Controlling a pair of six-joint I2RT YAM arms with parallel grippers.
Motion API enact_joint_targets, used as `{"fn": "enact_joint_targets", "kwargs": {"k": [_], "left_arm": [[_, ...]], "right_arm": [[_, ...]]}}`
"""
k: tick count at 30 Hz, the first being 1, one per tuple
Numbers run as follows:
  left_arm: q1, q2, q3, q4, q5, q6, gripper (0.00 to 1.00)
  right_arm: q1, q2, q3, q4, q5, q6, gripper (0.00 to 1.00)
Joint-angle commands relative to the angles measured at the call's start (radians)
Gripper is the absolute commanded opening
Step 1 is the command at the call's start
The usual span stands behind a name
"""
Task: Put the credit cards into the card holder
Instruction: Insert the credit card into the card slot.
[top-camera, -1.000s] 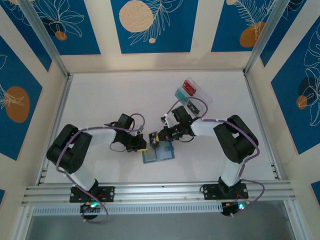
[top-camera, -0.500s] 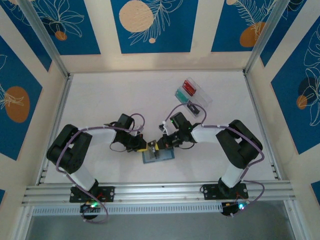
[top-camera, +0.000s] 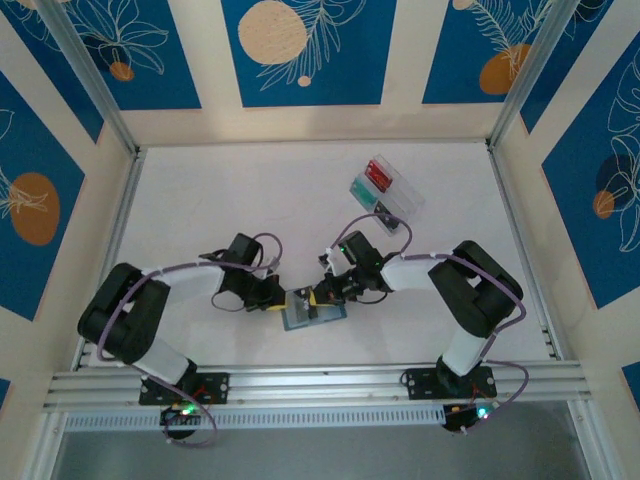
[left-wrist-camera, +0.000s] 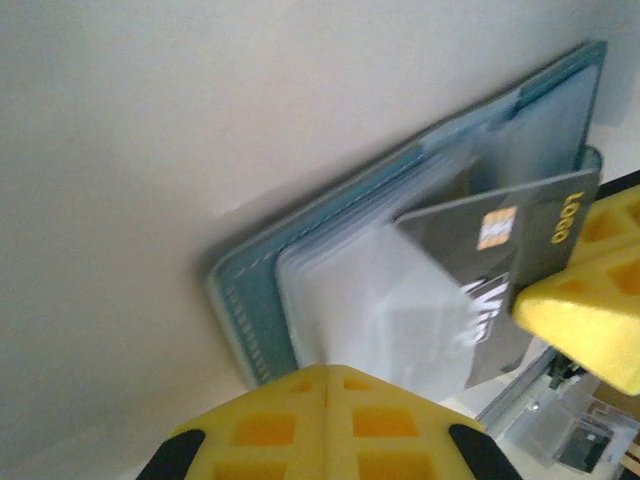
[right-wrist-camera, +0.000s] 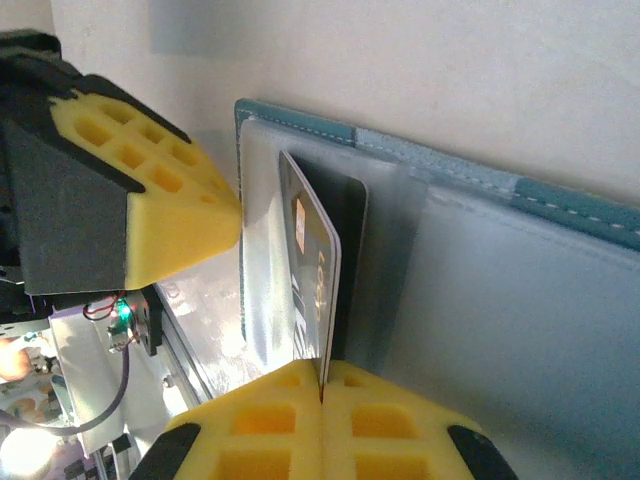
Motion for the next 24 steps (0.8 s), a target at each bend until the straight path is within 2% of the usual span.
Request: {"fn": "enact_joint_targets", "kwargs": {"k": [1,7,24], "left_arm": [[-0.004,-0.047,-0.039,-0.071,-0.056,0.007,0.00],[-0.005,-0.062,-0.070,-0.065,-0.071,0.012,0.00],[-0.053,0.065,-0.054,0.085,-0.041,-0.041,0.00]], "right_arm": [[0.008,0.028,-0.025,-0.024,0.053,0.024,0.00],[0.014,0.035,-0.021,-0.023,0.039,0.019,0.00],[0.049,0.055,0.020,-0.035,0.036,0.033,0.00]]}}
